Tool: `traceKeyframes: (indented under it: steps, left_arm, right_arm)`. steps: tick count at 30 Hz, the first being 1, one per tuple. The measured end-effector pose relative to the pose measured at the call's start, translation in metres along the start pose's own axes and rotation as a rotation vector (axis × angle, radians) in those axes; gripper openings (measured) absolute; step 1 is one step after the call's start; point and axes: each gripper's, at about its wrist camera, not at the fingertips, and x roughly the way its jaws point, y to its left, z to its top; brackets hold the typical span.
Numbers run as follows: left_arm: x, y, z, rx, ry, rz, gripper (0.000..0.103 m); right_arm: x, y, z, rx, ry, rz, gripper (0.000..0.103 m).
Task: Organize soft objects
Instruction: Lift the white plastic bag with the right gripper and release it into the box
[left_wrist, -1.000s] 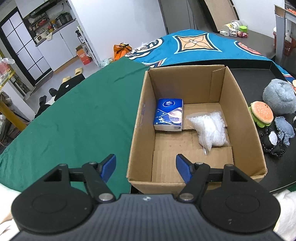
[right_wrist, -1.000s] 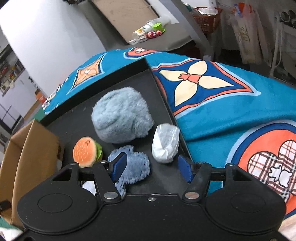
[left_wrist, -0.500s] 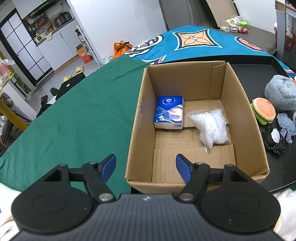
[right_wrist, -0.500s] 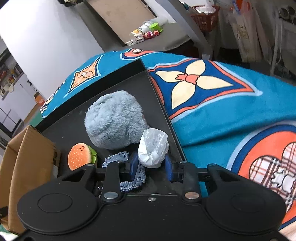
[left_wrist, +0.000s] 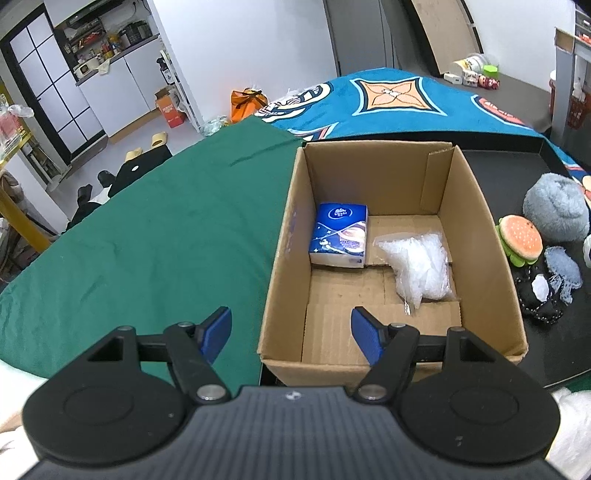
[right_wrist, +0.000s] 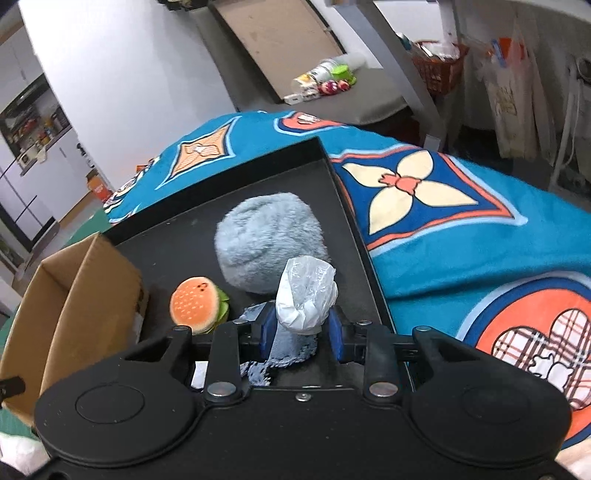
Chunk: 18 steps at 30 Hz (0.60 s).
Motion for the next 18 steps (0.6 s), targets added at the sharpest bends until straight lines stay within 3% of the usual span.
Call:
traceKeyframes:
  steps: [18]
  left_arm:
    - [-0.010, 0.018, -0.005, -0.073, -0.056, -0.056, 0.070]
  right_arm:
    - [-0.038, 0.037, 0.011, -0.128, -0.057, 0.023, 0.030]
